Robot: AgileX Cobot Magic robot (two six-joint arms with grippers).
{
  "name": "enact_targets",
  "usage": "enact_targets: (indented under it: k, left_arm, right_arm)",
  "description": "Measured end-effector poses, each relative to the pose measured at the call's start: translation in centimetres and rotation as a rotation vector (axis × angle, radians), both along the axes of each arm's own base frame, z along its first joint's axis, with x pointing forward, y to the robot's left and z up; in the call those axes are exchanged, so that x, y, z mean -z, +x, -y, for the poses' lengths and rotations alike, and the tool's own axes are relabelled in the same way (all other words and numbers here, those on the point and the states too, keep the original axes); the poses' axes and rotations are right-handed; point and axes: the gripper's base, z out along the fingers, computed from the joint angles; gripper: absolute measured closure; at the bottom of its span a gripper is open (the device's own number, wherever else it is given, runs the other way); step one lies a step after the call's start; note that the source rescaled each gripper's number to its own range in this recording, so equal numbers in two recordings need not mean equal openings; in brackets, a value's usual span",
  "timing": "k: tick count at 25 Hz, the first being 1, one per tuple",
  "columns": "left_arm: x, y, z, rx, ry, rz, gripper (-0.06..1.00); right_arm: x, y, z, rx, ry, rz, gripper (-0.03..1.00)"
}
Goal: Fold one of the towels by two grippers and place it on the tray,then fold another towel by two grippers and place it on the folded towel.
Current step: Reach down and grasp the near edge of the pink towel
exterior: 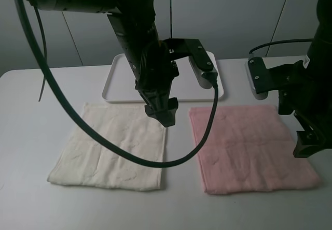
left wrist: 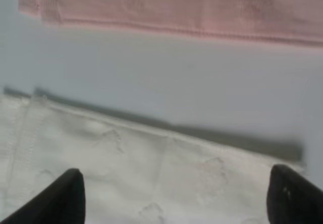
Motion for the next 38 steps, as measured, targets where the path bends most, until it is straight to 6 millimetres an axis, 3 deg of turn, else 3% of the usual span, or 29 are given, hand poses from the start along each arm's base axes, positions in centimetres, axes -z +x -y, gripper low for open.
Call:
enact_targets:
  k: [9,15,20,38]
  left_arm:
    - [1.7,-0.2,-0.4,0.057,0.018,0.027,0.01]
    - [3.2,-0.5,-1.0,0.069,0.043,0.033,0.01]
    - [3.3,-0.4,-1.0,0.069,0.040,0.041,0.01]
    - [3.2,-0.3,-0.8,0.071,0.025,0.062,0.01]
  right_arm:
    - [4.9,-3.6,2.1,-0.116,-0.102,-0.082,-0.03]
    - [6.9,-5.3,3.3,-0.210,-0.155,-0.081,-0.03]
    - [8.1,-6.4,3.8,-0.233,-0.147,-0.065,-0.03]
    - [8.9,-6.5,5.7,-0.172,-0.090,-0.035,-0.03]
